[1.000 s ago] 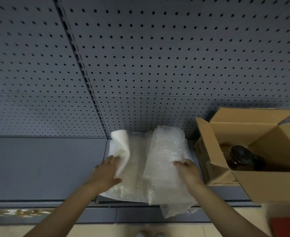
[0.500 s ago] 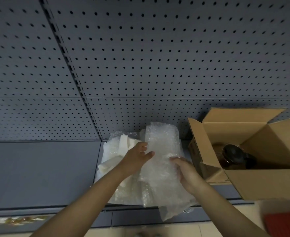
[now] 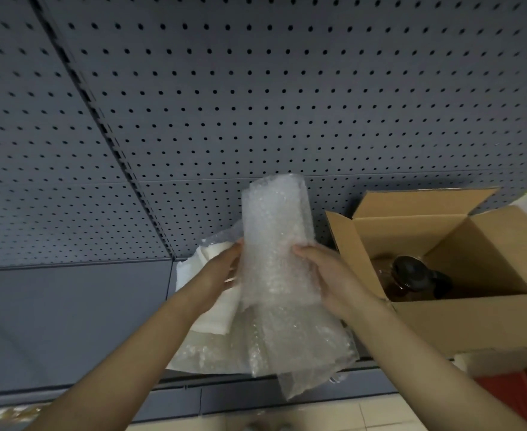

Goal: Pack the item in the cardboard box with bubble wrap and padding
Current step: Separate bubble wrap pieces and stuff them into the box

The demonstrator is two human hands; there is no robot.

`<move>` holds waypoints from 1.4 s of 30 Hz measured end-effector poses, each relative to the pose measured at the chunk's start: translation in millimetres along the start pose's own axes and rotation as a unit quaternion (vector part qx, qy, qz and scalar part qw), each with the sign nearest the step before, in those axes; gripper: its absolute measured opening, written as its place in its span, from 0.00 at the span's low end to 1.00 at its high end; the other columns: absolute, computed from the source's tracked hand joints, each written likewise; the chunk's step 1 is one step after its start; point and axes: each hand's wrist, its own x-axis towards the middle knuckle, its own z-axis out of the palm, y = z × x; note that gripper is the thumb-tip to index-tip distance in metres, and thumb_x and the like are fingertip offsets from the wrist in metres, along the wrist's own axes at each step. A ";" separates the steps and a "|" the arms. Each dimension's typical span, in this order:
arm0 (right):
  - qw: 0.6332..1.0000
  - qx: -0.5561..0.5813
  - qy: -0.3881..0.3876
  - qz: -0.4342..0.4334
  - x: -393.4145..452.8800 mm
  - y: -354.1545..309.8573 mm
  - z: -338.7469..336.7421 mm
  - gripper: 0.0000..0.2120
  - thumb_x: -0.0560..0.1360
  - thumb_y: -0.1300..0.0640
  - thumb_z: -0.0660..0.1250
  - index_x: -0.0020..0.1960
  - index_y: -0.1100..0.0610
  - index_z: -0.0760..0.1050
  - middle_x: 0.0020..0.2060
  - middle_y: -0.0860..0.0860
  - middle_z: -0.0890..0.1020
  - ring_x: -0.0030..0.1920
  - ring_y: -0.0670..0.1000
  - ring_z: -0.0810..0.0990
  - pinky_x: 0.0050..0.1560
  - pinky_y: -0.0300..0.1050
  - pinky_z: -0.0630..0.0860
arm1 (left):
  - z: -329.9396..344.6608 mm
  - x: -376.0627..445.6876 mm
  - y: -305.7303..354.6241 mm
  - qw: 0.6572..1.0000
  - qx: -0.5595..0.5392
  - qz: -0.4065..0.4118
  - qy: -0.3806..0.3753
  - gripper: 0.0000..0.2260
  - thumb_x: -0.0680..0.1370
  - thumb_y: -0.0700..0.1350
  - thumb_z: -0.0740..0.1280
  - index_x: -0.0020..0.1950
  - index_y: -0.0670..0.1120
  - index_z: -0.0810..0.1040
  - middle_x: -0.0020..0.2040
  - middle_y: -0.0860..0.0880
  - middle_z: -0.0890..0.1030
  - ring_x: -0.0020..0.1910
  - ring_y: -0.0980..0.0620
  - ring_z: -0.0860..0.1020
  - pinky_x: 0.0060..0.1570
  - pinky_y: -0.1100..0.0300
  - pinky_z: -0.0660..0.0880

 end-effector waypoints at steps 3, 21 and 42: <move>0.999 -0.012 0.004 -0.038 -10.6 -32.7 3.2 0.11 0.76 0.59 0.66 0.57 0.60 0.78 0.51 0.57 0.84 0.52 0.56 0.84 0.50 0.49 0.80 | -12.2 -3.0 0.8 0.999 0.032 -0.009 -0.017 0.12 0.79 0.60 0.60 0.50 0.55 0.78 0.54 0.51 0.81 0.58 0.49 0.77 0.67 0.49 0.69; 0.990 0.056 -0.108 -0.066 -46.6 -97.7 14.4 0.19 0.70 0.57 0.65 0.60 0.62 0.76 0.50 0.55 0.82 0.47 0.52 0.83 0.45 0.44 0.82 | 9.2 -31.2 14.7 0.993 -0.088 0.034 -0.066 0.14 0.82 0.50 0.57 0.56 0.47 0.80 0.54 0.45 0.83 0.50 0.46 0.82 0.50 0.51 0.78; 0.972 -0.233 0.011 -0.030 -14.3 -7.2 -10.9 0.16 0.75 0.53 0.68 0.62 0.52 0.74 0.52 0.50 0.84 0.50 0.51 0.84 0.52 0.49 0.80 | 8.9 -58.9 3.0 0.937 -0.256 0.012 -0.238 0.29 0.66 0.62 0.73 0.62 0.46 0.80 0.61 0.42 0.81 0.61 0.44 0.79 0.55 0.50 0.79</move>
